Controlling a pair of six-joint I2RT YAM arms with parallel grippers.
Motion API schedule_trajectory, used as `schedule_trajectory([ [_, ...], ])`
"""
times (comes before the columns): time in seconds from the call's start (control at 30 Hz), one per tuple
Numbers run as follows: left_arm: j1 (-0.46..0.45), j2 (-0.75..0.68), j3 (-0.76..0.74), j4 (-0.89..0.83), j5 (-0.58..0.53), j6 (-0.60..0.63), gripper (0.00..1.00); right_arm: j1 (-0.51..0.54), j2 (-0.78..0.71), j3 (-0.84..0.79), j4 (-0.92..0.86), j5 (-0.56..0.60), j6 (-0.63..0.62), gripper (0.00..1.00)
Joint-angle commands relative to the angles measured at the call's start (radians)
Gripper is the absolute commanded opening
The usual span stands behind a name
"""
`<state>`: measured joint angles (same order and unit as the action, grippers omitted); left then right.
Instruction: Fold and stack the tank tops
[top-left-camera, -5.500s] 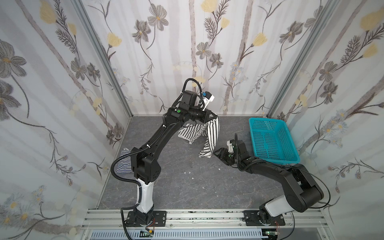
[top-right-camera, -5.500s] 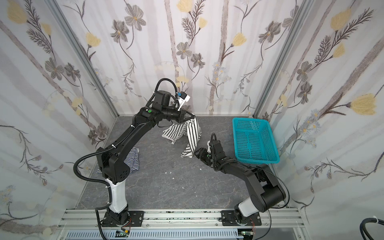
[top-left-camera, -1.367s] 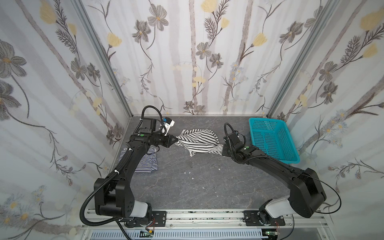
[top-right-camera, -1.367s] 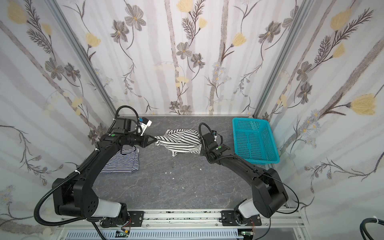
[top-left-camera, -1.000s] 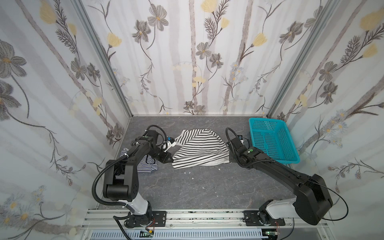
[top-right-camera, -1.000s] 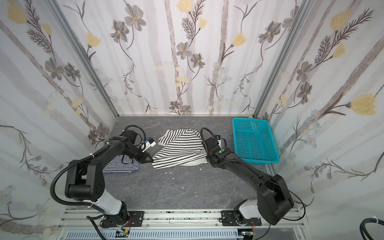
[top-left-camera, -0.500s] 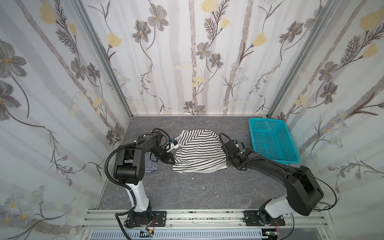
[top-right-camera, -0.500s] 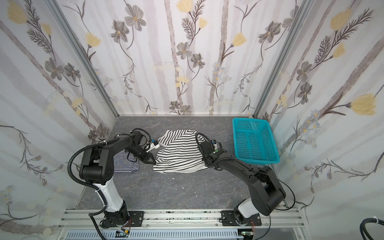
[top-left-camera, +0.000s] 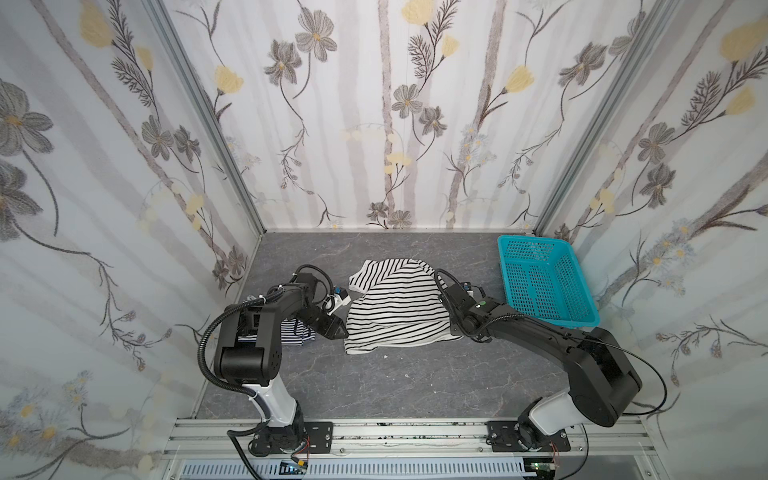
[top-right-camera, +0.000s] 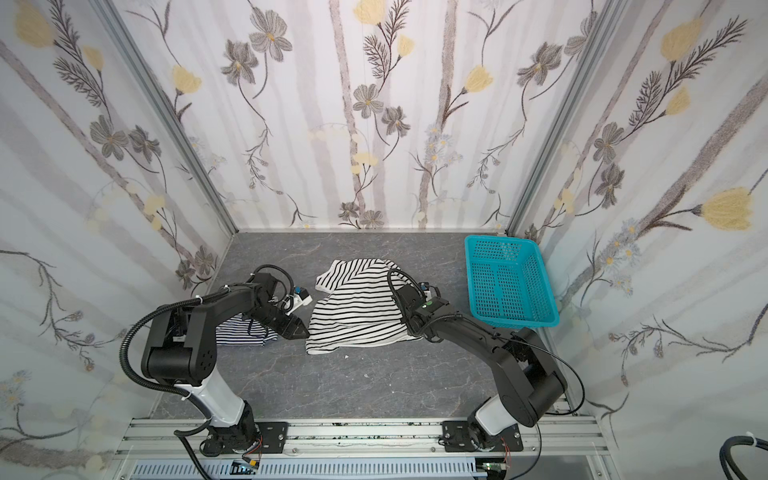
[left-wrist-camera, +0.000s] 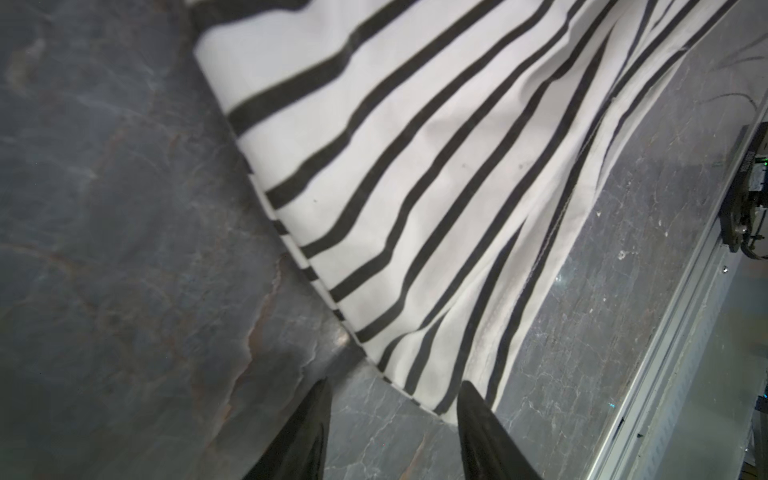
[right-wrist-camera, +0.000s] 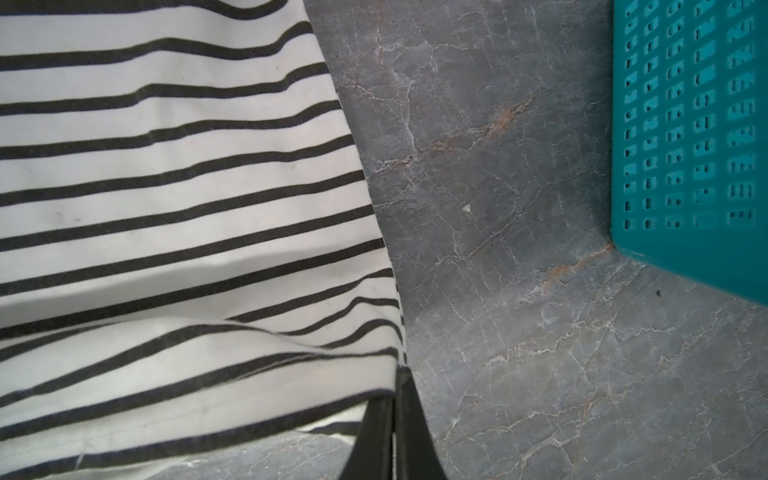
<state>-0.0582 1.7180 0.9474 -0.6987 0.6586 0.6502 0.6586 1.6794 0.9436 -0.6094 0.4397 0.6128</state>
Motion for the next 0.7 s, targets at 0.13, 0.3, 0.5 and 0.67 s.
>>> schedule_trajectory([
  [0.13,-0.005,-0.046,-0.085,0.019,0.065,0.078,0.52,0.001,-0.013,-0.02,0.031,0.003,0.021,0.0],
  [0.3,-0.007,-0.063,-0.106,0.016,0.004,0.075,0.52,0.003,-0.036,-0.042,0.032,0.004,0.027,0.0],
  [0.5,-0.034,-0.059,-0.11,0.018,-0.015,0.061,0.5,0.007,-0.043,-0.051,0.038,-0.004,0.031,0.0],
  [0.67,-0.055,-0.07,-0.116,0.04,-0.022,0.029,0.46,0.011,-0.043,-0.051,0.04,-0.004,0.035,0.0],
])
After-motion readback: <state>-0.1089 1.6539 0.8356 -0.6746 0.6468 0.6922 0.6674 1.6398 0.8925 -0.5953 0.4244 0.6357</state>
